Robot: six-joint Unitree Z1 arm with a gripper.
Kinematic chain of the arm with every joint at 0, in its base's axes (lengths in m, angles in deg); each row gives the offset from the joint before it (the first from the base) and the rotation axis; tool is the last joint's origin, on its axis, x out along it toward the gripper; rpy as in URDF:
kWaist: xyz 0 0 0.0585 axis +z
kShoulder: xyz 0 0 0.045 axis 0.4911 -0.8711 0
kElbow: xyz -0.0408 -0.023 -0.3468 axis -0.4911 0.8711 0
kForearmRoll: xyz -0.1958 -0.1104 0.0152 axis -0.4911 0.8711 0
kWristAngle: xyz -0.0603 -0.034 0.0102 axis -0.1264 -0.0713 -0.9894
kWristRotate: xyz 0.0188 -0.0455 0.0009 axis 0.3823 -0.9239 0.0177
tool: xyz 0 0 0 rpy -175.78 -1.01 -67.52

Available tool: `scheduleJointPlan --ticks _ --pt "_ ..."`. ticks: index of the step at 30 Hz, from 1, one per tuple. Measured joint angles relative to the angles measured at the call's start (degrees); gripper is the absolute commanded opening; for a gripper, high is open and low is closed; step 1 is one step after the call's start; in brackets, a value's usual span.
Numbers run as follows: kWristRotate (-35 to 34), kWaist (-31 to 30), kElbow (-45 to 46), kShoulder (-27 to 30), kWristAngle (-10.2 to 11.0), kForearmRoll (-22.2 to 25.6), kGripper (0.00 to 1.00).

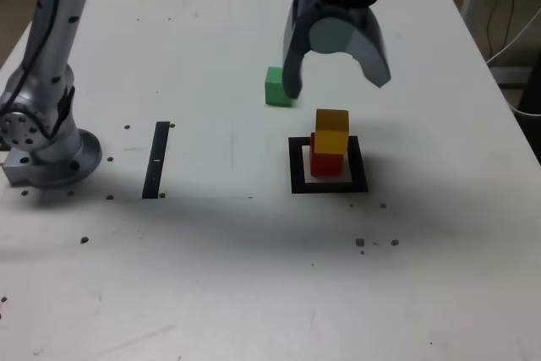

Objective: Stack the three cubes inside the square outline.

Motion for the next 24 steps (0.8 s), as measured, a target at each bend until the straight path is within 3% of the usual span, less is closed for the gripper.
scheduleJointPlan --ticks 14,24 --pt "5.5 12.4 7.6 3.0 2.6 -1.4 0.99" --pt "12.8 21.5 11.8 2.5 3.2 -5.9 1.00"
